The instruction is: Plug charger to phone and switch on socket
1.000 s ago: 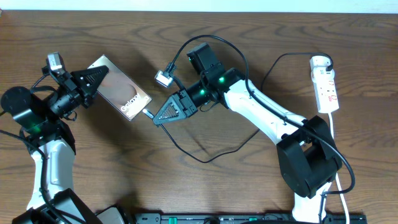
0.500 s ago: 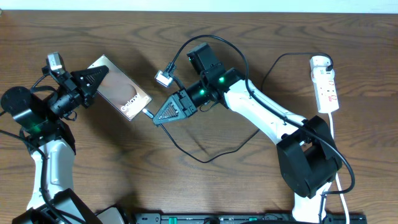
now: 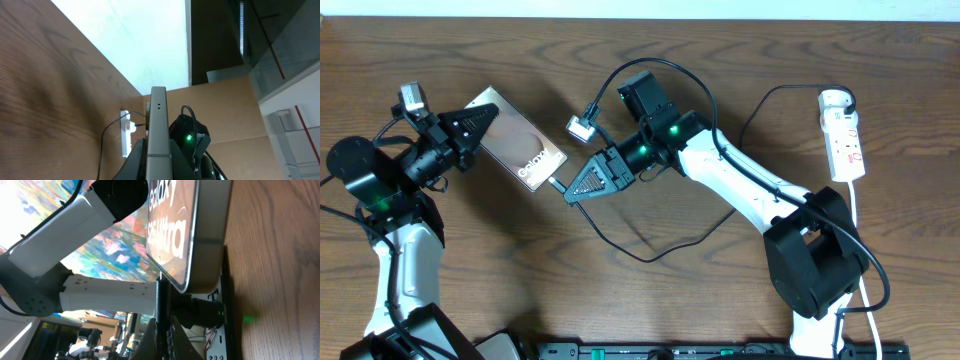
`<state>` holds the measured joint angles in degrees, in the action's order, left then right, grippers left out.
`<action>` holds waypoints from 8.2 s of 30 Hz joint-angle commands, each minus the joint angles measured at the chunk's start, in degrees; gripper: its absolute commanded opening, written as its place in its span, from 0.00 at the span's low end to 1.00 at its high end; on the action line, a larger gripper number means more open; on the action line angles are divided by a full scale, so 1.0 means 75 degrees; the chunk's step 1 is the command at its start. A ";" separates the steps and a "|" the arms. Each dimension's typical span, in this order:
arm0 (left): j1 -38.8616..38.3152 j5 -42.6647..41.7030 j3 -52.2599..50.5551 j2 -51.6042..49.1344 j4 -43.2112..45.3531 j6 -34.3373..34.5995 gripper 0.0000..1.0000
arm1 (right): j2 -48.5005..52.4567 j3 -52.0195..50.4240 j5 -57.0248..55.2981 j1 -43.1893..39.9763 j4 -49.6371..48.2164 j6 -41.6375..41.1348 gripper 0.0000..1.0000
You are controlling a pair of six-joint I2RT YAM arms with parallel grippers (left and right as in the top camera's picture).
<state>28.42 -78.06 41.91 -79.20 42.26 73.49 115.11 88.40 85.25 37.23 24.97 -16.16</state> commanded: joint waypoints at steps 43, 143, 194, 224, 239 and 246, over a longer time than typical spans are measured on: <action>-0.0073 -0.0402 0.0070 0.0073 0.0067 -0.0309 0.07 | -0.0044 -0.0012 -0.0119 -0.0391 -0.0160 -0.0073 0.01; 0.1157 0.0685 0.0070 0.0073 0.0038 -0.0111 0.07 | -0.0047 -0.2002 -1.0532 -0.1093 0.3066 -0.2017 0.01; -0.0318 0.0761 0.0070 0.0073 0.0044 -0.0286 0.07 | -0.0047 -0.1361 0.0251 0.0003 -0.4602 -0.2567 0.01; -0.0487 0.0772 0.0070 0.0073 0.0041 -0.0472 0.07 | -0.0047 -0.1361 -0.0117 0.0035 -0.5074 -0.3241 0.01; -0.0487 0.0682 0.0070 0.0073 0.0041 -0.0650 0.07 | -0.0047 -0.1361 -0.0023 0.0012 -0.5266 -0.3244 0.01; -0.0487 0.0667 0.0070 0.0073 0.0041 -0.0653 0.07 | -0.0047 -0.1364 -0.0154 -0.0157 -0.5246 -0.3418 0.01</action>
<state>25.02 -71.68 41.89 -79.20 41.98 69.12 114.39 77.52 84.55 36.93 -14.31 -41.04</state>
